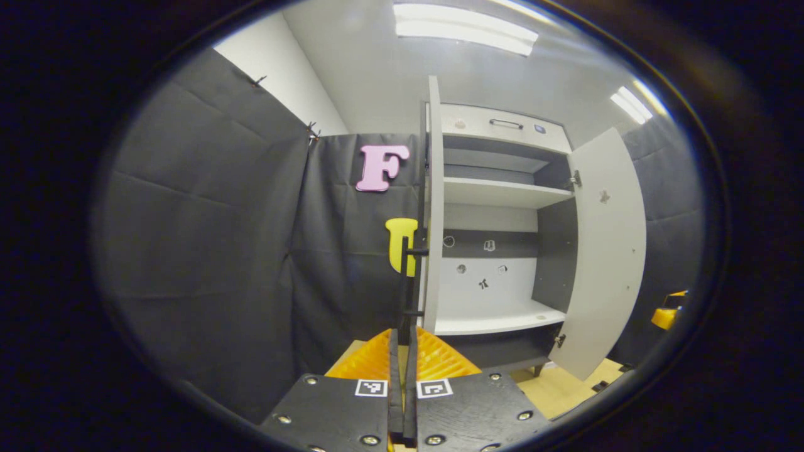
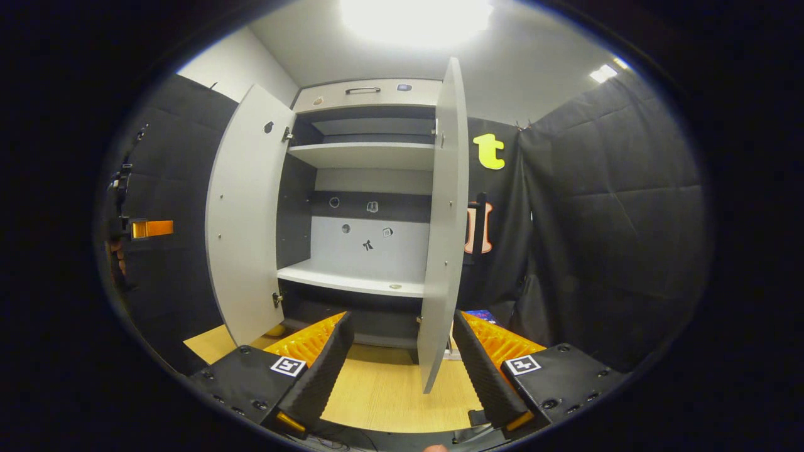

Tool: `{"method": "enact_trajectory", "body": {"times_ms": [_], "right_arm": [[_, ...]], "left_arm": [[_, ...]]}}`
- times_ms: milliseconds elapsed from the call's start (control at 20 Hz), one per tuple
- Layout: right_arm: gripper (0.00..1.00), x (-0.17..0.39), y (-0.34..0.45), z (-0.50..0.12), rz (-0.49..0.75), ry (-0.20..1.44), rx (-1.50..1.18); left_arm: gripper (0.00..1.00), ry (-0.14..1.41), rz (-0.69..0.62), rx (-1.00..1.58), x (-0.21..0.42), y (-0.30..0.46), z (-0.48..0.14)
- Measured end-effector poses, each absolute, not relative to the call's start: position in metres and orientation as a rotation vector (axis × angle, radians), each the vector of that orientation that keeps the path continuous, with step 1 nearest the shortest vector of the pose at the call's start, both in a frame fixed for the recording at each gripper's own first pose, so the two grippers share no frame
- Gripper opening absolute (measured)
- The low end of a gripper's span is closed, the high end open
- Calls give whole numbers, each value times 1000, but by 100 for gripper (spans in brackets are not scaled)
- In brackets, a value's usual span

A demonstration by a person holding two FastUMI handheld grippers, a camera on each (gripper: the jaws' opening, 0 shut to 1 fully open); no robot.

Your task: Open the right door of the double-door shoe cabinet with the right hand, and open the left door with the left hand.

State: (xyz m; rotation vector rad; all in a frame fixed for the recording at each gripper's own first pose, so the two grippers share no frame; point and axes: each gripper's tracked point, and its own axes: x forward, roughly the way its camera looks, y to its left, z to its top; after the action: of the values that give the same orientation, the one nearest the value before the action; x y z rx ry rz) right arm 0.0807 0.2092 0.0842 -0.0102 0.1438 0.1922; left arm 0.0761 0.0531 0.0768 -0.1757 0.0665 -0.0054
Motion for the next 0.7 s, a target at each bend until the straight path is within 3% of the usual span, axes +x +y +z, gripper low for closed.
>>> {"method": "enact_trajectory", "body": {"times_ms": [50,100,350,400,500,600,700], "right_arm": [[95,78,209,87,201,137,-10],[99,77,206,90,207,129,-9],[99,73,207,92,239,103,111],[95,74,203,88,235,110,126],[99,76,197,84,218,116,140],[98,76,192,85,202,109,153],[98,74,184,90,186,90,166]], "left_arm": [[2,66,11,-172,63,53,76],[2,65,28,-166,52,55,75],[2,90,138,-138,5,60,54],[2,97,144,-121,1,59,51],[5,100,149,-89,-8,55,51],[19,98,137,-70,-13,47,54],[57,93,155,-61,-18,47,57]]}}
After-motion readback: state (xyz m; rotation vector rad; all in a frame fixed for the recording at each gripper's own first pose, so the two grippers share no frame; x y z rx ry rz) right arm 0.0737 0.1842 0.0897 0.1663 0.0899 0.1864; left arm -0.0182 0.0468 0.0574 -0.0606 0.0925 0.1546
